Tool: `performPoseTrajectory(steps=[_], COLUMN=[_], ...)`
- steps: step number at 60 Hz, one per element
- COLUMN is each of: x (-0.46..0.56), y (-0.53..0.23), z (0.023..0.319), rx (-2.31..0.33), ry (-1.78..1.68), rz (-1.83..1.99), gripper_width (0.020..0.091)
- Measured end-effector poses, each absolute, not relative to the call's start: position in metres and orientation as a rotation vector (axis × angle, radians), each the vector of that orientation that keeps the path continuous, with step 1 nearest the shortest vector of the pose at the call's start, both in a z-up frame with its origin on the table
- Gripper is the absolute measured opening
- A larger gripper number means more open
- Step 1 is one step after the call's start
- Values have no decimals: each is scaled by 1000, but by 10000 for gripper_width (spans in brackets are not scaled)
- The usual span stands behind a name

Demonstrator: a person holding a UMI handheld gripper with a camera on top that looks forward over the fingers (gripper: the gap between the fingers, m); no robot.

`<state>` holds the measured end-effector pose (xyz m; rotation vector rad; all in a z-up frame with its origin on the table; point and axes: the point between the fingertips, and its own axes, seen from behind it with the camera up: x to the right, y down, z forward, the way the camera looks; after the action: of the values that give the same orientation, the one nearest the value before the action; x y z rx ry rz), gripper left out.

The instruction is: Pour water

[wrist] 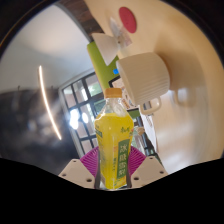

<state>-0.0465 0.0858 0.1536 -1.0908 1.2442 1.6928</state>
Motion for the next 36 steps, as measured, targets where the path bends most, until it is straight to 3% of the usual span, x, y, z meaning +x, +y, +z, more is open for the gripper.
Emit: performPoseTrajectory(steps=[13,27,31,36], x=[-32,-45,-54,-70], y=[90,99,101,73], z=[157,164,180,220], rx=[-907,-959,-1042,-1189], ry=[1448,1422,1308,968], rz=[1812,1812,1754,1582], gripper_width=[356,356,355,355])
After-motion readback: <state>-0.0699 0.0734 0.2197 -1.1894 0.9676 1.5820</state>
